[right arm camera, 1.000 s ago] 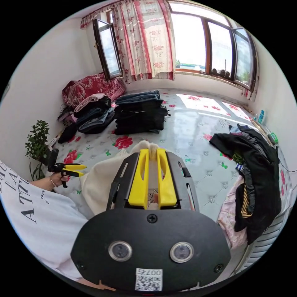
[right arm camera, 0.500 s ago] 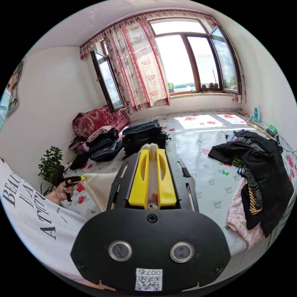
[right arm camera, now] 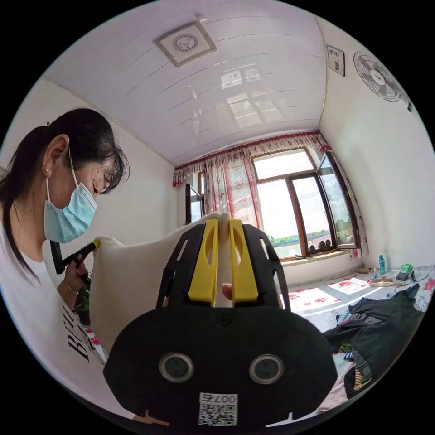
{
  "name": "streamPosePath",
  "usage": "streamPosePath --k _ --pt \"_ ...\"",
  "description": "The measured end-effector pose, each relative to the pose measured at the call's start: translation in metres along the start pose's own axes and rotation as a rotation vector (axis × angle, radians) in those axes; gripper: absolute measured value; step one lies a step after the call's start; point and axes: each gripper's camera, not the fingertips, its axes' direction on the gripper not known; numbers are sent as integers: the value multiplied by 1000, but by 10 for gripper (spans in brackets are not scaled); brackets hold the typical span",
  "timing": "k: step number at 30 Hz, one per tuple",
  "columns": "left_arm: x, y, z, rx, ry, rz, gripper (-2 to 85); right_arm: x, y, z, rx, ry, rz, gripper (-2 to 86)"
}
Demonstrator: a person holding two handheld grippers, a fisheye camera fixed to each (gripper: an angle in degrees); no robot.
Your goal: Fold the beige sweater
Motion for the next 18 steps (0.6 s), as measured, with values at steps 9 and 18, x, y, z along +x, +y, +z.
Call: streamPosePath --k 9,18 --pt "-85 126 227 -601 -134 -78 91 43 94 228 -428 166 -109 52" --pt "-62 420 73 -1167 -60 -538 126 99 390 144 -1235 167 277 85"
